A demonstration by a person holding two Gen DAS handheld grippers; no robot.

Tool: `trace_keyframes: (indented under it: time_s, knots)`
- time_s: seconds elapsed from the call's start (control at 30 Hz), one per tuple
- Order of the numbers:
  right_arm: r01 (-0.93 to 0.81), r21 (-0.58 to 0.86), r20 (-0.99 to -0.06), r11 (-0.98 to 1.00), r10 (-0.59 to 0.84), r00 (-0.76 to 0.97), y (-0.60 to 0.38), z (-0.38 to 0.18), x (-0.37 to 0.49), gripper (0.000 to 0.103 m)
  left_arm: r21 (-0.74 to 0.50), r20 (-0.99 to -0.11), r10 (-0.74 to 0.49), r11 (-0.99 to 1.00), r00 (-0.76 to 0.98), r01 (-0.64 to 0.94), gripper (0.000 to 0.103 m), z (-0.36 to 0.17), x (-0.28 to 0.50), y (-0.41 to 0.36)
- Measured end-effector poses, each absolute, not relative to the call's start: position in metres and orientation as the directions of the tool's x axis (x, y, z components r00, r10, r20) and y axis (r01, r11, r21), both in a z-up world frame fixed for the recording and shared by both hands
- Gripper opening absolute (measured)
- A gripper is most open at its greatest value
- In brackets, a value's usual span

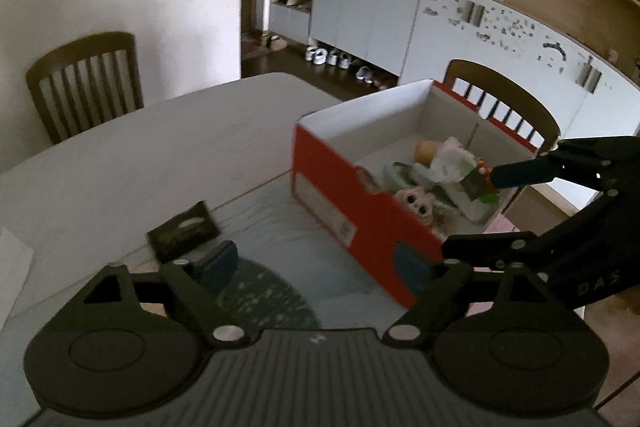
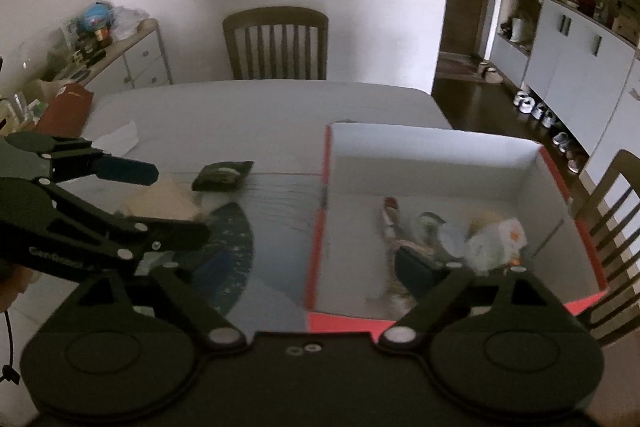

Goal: Organize objects
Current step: 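Move both grippers back over the bread loaf and dark snack packet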

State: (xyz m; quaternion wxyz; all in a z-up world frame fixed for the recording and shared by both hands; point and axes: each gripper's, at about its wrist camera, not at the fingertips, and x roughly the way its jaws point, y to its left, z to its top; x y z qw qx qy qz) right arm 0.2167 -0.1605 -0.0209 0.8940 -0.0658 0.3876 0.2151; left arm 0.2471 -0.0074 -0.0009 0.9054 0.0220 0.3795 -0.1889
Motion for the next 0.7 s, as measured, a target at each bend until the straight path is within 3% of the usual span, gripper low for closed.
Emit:
trace_keyframes:
  time_s: [0.1, 0.2, 0.53, 0.7]
  knots:
    - [-0.462, 0.03, -0.725, 0.886, 0.338, 0.601, -0.142, -0.022, 0.216, 0.094, -0.106, -0.695, -0.317, 0.933, 0.645, 0.344, 0.091, -0.005, 0.244, 0.01]
    - [-0.486, 0.008, -0.729, 0.874, 0.338, 0.596, -0.124, -0.024, 0.219, 0.094, -0.072, -0.685, -0.266, 0.951, 0.678, 0.3, 0.102, -0.009, 0.241, 0.027]
    - [-0.536, -0.001, -0.736, 0.844, 0.362, 0.572, -0.08, -0.032, 0.245, 0.093, -0.066, -0.721, -0.157, 0.985, 0.674, 0.159, 0.103, -0.035, 0.247, 0.079]
    - [-0.577, -0.035, -0.754, 0.816, 0.357, 0.551, -0.06, -0.043, 0.263, 0.093, -0.003, -0.755, -0.036, 0.999, 0.655, 0.052, 0.103, -0.051, 0.259, 0.09]
